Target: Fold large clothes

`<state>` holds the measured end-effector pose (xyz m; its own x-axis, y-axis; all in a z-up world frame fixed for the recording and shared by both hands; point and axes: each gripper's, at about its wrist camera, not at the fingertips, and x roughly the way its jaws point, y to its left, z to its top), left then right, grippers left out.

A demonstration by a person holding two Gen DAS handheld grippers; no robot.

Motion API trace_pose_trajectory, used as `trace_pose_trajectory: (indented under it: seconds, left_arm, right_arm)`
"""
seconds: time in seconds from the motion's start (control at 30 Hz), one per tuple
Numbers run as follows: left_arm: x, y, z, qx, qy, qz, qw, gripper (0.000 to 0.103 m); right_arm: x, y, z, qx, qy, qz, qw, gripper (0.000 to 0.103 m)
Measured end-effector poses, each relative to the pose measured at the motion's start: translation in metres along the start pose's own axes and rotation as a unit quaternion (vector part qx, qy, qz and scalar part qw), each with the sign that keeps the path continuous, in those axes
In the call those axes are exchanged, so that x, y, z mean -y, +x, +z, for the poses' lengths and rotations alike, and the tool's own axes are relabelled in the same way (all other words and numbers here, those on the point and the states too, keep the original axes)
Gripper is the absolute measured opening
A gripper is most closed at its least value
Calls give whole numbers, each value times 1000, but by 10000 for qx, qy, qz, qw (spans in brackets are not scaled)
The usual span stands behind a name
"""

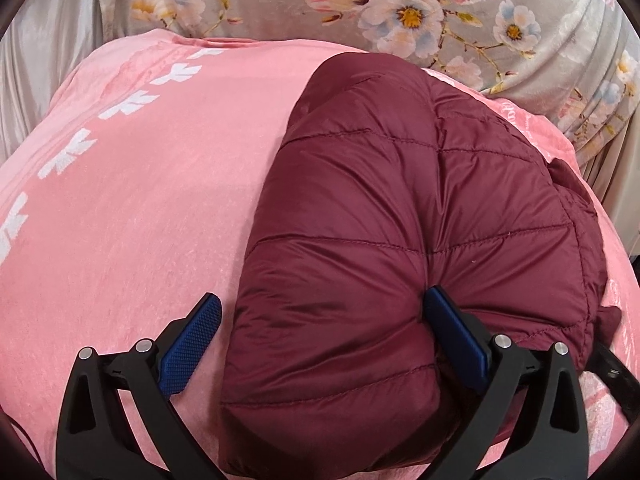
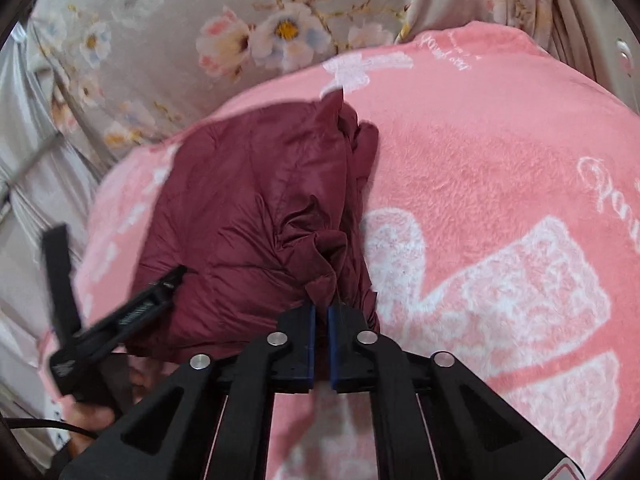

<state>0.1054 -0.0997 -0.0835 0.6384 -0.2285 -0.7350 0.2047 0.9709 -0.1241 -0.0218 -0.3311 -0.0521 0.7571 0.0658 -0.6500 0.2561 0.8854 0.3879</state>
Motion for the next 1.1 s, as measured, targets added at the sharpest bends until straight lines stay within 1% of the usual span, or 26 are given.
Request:
trace_pose_trajectory:
  seconds: [0.07,0.13,0.2,0.27,0.33,0.37,0.4,0.43,0.5,0.53,0.57,0.63,0.7,0.77,0.8,0.87,0.97,1.1]
  left_arm:
    - [-1,0,-1,-23,-4,-72,10000,98]
    - [5,-1,-1,12,119,-72,9999,98]
    - [10,-3,-2,84,227,15,9997,98]
    - [12,-4,-1,85,287,86,9995,98]
    - [10,-9,4,-65,257,99,9996,98]
    - [8,-13,10,-170,241,32,9996,98]
    - [7,-16,16,-189,213,-25,9996,98]
    - [6,-20,22,-125,190,-84,9997,98]
    - [6,-26,39,-95,129,-111,9998,98]
    - [8,-26,49,-111,107,-133,9998,98]
    - [10,-24,57,-140,84,-157,9997,98]
    - [14,-15,70,-278,8,-187,9994,98]
    - [17,-1,78,-514,-39,-253,9983,98]
    - [19,12,82,-712,-89,-325,9969,98]
    - [18,17,83,-785,-168,-269,9964,98]
    - [18,20,83,-694,-224,-207,9971,98]
    - [18,28,81,-640,-185,-106,9977,98]
    - [18,34,77,-511,-91,22,9987,98]
  right_arm:
    - [0,-13,-6,80,-27,2,10000,2]
    - [0,-2,-13,-223,-166,-302,9992,2]
    - [-2,22,-22,-607,-370,-557,9959,2]
    - [-8,23,-22,-584,-451,-706,9948,5]
    - [-13,14,-19,-436,-452,-800,9948,10]
    - [-15,7,-18,-335,-445,-829,9950,11]
    - [-17,-4,-14,-157,-435,-813,9956,17]
    - [-17,-11,-12,-39,-417,-785,9960,22]
    - [-19,-26,1,323,-318,-668,9967,59]
    - [-20,-29,8,463,-287,-591,9968,64]
    - [-21,-28,15,545,-282,-545,9966,65]
    - [-24,-15,29,562,-272,-580,9964,65]
    - [-24,7,39,461,-180,-615,9969,65]
    - [-21,26,42,264,-50,-589,9979,65]
    - [-18,41,44,132,50,-605,9981,65]
    - [-15,57,43,43,218,-576,9981,66]
    - [-12,69,36,-27,421,-480,9980,72]
    - [-3,82,26,-143,763,-91,9969,75]
